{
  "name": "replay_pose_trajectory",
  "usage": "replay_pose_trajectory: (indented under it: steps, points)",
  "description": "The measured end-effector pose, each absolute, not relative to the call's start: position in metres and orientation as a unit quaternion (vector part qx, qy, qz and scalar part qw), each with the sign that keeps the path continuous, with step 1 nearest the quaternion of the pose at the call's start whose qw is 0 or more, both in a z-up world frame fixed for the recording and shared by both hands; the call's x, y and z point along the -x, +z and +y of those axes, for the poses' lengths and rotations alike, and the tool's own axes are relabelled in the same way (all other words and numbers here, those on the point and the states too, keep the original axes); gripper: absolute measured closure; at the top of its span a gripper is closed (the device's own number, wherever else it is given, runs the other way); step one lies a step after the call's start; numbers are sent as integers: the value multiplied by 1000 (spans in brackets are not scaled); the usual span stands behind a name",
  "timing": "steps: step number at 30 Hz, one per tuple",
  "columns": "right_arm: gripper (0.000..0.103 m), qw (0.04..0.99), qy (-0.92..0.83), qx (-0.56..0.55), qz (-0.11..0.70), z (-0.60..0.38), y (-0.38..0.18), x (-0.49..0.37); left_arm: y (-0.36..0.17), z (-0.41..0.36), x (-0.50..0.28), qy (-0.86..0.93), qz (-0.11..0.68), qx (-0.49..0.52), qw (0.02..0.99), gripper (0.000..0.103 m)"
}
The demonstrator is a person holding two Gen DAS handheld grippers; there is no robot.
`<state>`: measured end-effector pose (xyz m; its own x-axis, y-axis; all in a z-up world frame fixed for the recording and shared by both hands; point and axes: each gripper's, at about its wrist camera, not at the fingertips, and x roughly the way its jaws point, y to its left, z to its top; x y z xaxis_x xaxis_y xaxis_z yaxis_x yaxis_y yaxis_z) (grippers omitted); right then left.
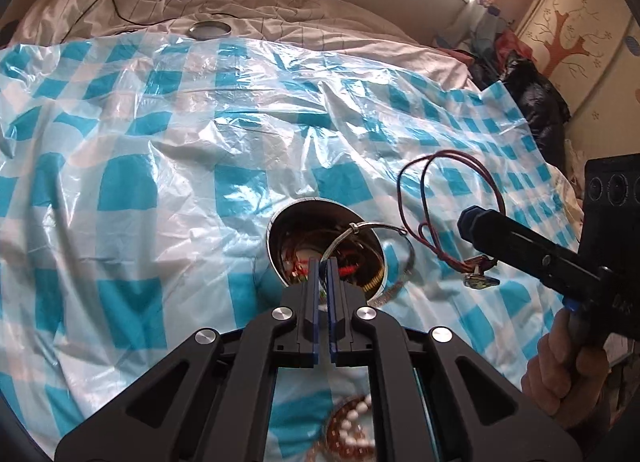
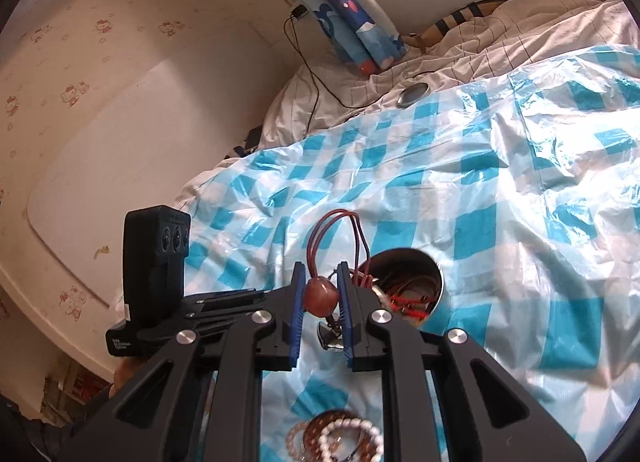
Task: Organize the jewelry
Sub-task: 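Carry the red cord to the tin with the right tool and open it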
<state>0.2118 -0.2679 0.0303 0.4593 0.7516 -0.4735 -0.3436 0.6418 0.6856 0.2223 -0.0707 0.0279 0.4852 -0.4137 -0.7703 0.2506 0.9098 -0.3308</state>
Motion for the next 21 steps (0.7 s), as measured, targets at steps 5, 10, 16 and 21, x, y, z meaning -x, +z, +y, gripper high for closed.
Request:
replay_pose_trajectory:
  steps: [5, 10, 16, 21]
  points:
    - [86, 814, 328, -248, 411, -258, 13, -226, 14, -72, -239, -189, 482, 93, 850, 99]
    - [86, 818, 306, -208, 441, -241, -12, -242, 1, -65, -247, -181, 505, 95, 839, 96]
    - [54, 816, 281, -122, 491, -213, -30, -244, 30, -39, -234, -162, 467, 113, 862, 70]
    - [46, 844, 263, -79, 462, -212, -10, -233, 35, -28, -225, -156, 462, 117, 865, 61]
